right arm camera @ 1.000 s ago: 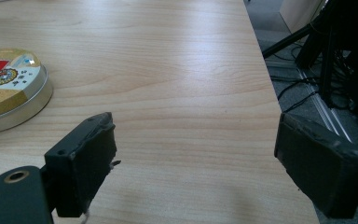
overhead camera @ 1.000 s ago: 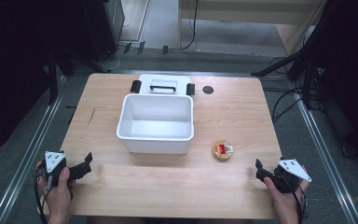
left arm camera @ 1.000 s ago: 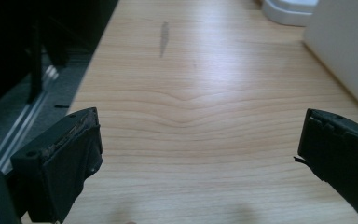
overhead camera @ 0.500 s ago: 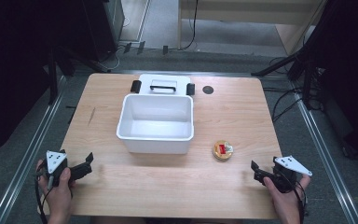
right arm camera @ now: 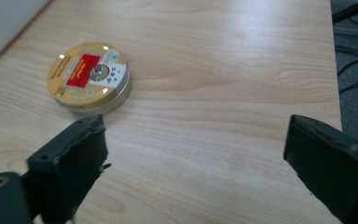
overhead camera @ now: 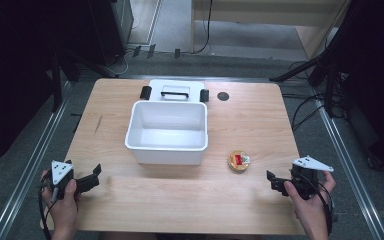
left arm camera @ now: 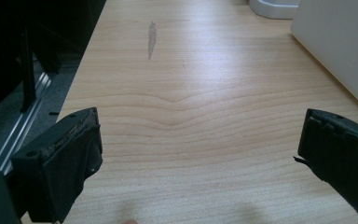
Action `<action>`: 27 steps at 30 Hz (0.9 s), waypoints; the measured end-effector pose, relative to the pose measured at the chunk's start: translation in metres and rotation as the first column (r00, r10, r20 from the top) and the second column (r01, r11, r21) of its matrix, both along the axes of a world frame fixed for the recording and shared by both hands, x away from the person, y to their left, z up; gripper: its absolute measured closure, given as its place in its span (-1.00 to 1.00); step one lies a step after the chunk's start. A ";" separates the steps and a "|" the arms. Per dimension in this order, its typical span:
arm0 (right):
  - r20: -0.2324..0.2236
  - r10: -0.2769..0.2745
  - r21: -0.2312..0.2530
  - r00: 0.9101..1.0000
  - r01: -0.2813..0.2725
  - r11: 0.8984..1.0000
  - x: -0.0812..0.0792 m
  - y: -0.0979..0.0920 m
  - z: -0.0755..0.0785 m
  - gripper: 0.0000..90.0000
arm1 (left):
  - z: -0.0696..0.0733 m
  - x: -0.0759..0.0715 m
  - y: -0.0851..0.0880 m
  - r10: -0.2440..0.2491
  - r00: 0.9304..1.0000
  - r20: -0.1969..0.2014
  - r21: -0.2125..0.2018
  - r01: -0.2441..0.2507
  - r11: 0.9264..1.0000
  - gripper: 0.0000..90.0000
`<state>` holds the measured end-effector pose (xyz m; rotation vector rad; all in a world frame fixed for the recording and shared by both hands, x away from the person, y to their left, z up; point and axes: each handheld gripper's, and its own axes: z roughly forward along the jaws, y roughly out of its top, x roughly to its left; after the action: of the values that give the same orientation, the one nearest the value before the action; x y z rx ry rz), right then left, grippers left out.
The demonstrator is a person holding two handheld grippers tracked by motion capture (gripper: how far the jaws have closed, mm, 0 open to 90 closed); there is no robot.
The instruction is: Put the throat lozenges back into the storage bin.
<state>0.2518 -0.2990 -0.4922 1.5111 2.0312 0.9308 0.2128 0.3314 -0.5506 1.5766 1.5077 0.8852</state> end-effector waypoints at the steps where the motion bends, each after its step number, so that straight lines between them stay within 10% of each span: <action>1: -0.015 0.000 -0.011 1.000 0.000 1.000 0.001 0.001 0.001 -0.91 | 0.000 0.000 0.000 0.000 1.000 0.000 0.000 0.000 1.000 -1.00; 10: -0.177 -0.003 -0.193 0.984 -0.032 0.981 0.018 0.015 0.007 -1.00 | 0.000 0.001 0.001 0.006 1.000 -0.004 -0.017 -0.006 1.000 -1.00; 13: -0.227 0.009 -0.184 0.974 -0.052 0.982 0.024 0.018 0.010 -1.00 | 0.000 0.001 0.002 0.012 1.000 -0.008 -0.023 -0.013 1.000 -1.00; 24: -0.227 0.065 -0.365 0.972 -0.146 0.919 0.035 0.040 0.007 -1.00 | 0.000 0.002 0.002 0.011 1.000 -0.010 -0.031 -0.012 0.999 -1.00; 27: -0.251 0.096 -0.343 0.963 -0.182 0.922 0.038 0.044 0.007 -0.76 | 0.000 0.002 0.003 0.011 1.000 -0.013 -0.032 -0.011 0.999 -1.00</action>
<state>0.2901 -0.2546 -0.4848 1.3310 2.3444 0.4034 0.2152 0.3339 -0.5510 1.5550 1.5336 0.8538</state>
